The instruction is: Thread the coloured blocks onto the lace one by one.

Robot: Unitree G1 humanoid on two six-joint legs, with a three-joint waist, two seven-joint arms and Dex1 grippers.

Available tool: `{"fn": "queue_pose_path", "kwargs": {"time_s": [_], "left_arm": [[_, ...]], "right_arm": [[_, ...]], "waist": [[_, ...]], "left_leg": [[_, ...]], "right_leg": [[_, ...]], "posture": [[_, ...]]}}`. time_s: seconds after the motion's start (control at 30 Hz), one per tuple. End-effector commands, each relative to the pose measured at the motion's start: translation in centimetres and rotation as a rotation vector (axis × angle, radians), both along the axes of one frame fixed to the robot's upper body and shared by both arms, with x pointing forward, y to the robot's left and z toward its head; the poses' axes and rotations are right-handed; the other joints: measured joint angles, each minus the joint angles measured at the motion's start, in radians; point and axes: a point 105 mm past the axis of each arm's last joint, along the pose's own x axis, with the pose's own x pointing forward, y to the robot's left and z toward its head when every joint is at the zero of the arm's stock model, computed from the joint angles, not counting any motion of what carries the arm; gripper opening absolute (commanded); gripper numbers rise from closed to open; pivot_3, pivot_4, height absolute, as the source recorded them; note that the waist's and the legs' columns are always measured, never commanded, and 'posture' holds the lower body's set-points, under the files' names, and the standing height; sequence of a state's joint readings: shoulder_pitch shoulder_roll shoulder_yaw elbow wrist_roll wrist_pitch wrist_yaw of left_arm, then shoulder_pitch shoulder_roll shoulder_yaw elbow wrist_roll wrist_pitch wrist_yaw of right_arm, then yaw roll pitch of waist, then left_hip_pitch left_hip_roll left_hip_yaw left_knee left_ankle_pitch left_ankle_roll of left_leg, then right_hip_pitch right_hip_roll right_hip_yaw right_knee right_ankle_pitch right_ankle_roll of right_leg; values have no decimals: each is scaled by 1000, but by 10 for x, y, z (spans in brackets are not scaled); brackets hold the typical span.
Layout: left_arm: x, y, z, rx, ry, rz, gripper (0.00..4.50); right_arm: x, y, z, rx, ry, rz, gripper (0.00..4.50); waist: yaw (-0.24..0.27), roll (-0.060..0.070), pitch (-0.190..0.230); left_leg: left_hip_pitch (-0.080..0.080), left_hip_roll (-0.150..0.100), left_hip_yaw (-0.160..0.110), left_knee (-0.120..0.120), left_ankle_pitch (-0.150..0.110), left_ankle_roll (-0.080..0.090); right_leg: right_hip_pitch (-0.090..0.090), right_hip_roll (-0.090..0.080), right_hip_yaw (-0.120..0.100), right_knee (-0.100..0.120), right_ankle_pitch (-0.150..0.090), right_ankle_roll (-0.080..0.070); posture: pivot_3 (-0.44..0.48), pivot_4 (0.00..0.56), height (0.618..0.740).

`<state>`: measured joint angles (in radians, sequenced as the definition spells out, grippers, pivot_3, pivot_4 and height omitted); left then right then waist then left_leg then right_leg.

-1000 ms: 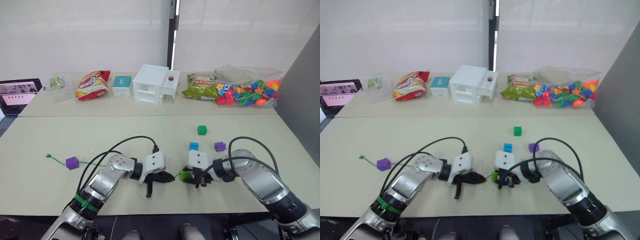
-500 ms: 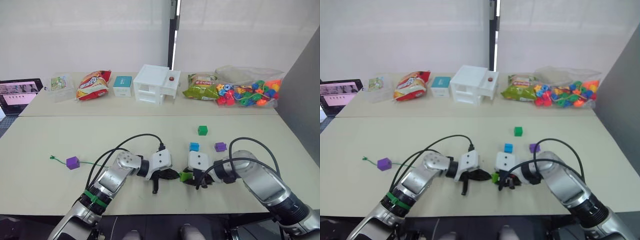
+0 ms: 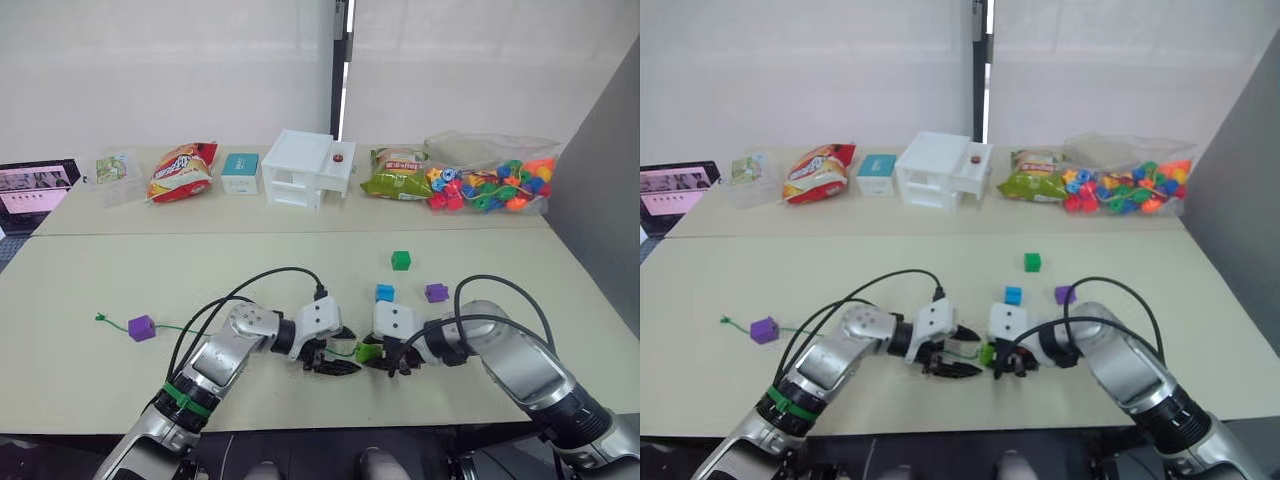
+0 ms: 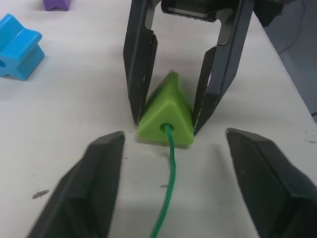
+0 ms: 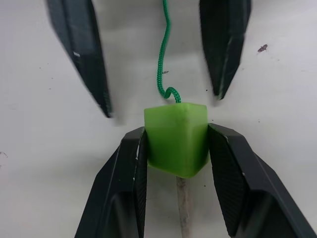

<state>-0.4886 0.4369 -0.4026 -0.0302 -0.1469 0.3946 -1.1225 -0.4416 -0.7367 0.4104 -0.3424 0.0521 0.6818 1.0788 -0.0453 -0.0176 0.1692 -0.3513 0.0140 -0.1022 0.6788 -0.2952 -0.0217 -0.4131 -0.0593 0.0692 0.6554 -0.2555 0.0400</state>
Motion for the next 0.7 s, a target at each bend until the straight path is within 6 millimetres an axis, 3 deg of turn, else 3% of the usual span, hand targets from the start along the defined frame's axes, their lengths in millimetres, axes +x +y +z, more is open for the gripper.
{"fn": "queue_pose_path", "kwargs": {"time_s": [0.03, 0.23, 0.43, 0.7], "left_arm": [[-2, -3, 10, -30, -23, -19, 4485], [0, -18, 8, -24, -44, -38, 4485], [7, -38, 5, 6, -69, -48, 4485], [0, -43, -11, 70, -21, -98, 4485]], "right_arm": [[-4, -1, -8, 3, 22, -23, 2383], [-12, -19, 7, 17, 4, -68, 4417], [-15, -43, 12, -4, -11, -137, 4463], [-9, -46, 4, -18, -12, -158, 4463]], "waist": [[2, 0, 0], [17, 0, 0], [33, 0, 0], [27, 0, 0]], "left_leg": [[0, 0, 0, 0, 0, 0], [-2, -1, 0, 0, 0, 0], [-4, -1, 0, 0, 0, 0], [-3, -1, 1, 0, 0, 0]], "right_leg": [[0, 0, 0, 0, 0, 0], [0, -1, 0, 0, 0, 0], [0, -1, 0, -7, 0, 0], [1, 0, 0, -7, 0, 0]], "posture": [[0, 150, 740], [0, 150, 740], [0, 150, 740], [0, 150, 740]]}}
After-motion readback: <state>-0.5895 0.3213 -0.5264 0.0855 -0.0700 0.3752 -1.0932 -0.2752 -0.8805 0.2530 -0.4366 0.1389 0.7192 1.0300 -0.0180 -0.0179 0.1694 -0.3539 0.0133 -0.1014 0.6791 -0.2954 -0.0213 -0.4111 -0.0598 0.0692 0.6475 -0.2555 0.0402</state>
